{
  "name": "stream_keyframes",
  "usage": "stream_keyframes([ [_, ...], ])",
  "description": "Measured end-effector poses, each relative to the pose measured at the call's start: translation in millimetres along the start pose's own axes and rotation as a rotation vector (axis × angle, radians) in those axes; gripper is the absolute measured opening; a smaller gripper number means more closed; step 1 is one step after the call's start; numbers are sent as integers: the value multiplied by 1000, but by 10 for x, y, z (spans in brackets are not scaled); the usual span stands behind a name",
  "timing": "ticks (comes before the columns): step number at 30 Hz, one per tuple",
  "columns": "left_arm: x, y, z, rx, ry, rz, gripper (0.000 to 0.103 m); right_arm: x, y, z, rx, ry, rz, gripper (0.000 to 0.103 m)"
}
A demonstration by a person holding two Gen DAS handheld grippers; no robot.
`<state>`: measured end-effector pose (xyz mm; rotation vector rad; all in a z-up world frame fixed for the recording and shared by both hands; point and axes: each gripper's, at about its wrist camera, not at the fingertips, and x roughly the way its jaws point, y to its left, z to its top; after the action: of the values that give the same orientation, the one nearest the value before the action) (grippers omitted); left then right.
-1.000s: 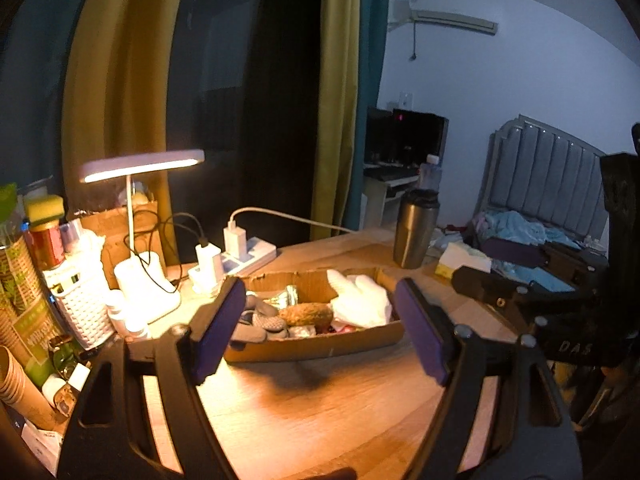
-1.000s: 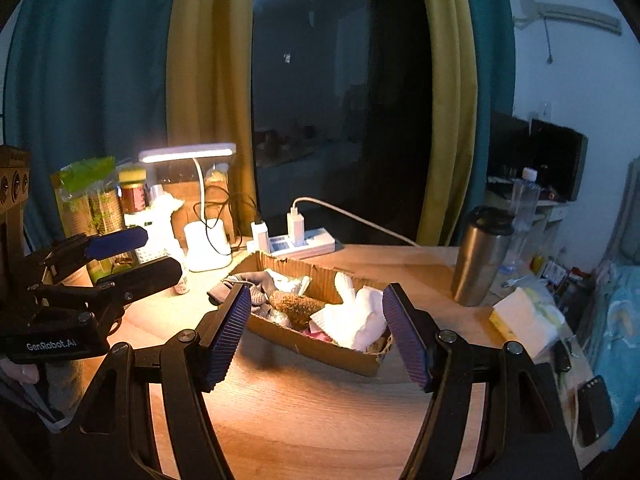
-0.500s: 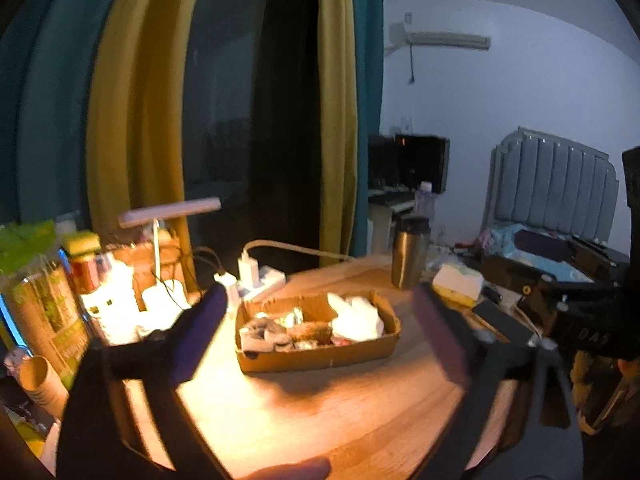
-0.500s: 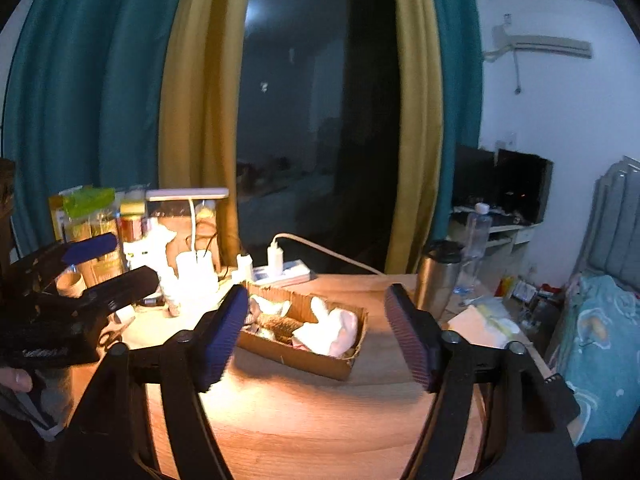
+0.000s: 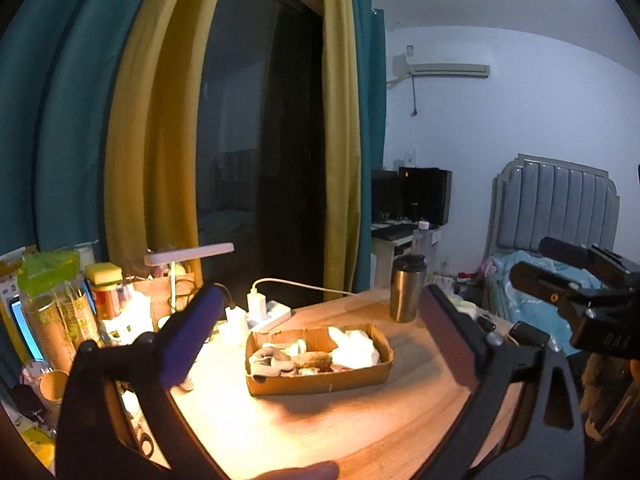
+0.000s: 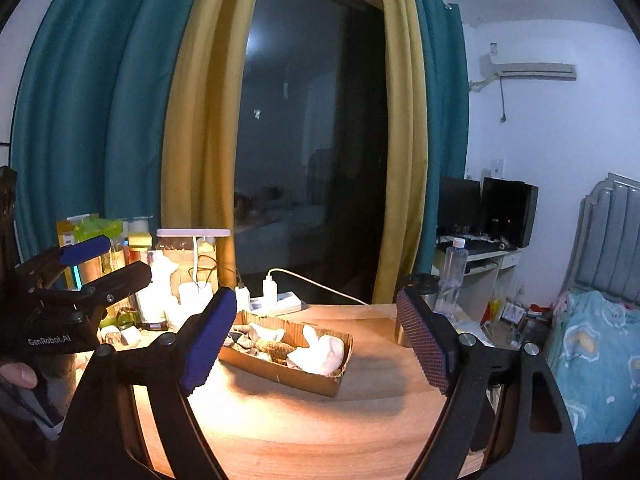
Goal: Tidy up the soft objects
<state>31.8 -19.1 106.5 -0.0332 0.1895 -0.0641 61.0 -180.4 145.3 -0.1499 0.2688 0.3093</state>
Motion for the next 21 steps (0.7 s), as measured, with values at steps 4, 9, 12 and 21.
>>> stream_keyframes([
  [4, -24, -18, 10, 3, -4, 1, 100, -8, 36, -1, -8, 0, 7, 85],
  [9, -54, 4, 10, -6, -14, 1, 100, 15, 61, -6, -14, 1, 9, 85],
  [12, -59, 15, 12, -8, -15, 4, 100, 16, 66, -11, -14, 0, 10, 85],
  [21, -54, 45, 13, -25, -19, 13, 100, 13, 55, -14, -11, 2, 9, 85],
])
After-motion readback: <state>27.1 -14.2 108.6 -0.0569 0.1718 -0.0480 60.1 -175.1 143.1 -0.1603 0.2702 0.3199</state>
